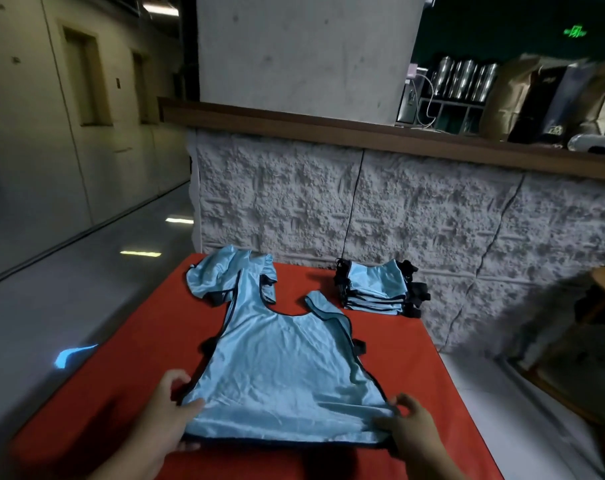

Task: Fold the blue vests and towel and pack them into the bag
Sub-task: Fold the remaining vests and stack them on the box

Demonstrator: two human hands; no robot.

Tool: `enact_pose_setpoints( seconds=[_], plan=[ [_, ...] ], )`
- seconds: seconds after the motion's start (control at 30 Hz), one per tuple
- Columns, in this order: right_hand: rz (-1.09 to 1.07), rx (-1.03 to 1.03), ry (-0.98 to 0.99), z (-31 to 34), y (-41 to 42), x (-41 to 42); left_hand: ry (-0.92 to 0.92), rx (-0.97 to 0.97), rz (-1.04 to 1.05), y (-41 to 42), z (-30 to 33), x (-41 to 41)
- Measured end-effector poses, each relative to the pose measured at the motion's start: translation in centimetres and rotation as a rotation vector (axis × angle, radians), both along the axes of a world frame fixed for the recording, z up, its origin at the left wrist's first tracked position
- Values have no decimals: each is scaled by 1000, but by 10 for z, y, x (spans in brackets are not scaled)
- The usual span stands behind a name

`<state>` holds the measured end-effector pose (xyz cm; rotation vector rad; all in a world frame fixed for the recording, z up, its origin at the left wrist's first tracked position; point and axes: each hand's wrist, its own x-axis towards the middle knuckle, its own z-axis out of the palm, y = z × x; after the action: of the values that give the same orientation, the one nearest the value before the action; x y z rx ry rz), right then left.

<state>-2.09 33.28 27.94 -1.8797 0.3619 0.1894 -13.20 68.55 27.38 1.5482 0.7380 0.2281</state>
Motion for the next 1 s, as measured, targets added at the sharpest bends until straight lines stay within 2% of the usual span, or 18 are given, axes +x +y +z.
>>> enact_pose_setpoints(
  seconds=[0.1,0.13,0.17,0.27,0.37,0.43,0.53,0.6,0.67,0.77,0.9,1.0],
  plan=[
    [183,-70,65,21,-17,-11,-5,66,-76,5,20,-8],
    [171,-53,82,35,-18,-12,-10,52,-89,6,29,-12],
    [195,-63,47,46,-20,-11,-12,15,-103,6,38,-15],
    [506,-60,-5,75,-29,-13,-72,-124,-140,9,63,-20],
    [577,-120,-48,95,-27,-28,-170,-211,-167,10,87,-25],
    [697,-320,-141,99,-28,-29,-192,-220,-175,13,97,-26],
    [713,-543,-151,106,-24,-29,-183,-204,-211,17,103,-24],
    [687,-814,-217,105,-19,-27,-156,-91,-278,18,104,-25],
    [595,-952,-350,99,-16,-28,-136,129,-388,16,104,-27],
    [462,-918,-413,94,-16,-28,-135,383,-386,13,104,-28],
    [399,-787,-473,99,-24,-24,-148,365,-262,13,110,-24],
    [428,-752,-553,99,-37,-17,-110,502,-244,18,115,-23]
  ],
)
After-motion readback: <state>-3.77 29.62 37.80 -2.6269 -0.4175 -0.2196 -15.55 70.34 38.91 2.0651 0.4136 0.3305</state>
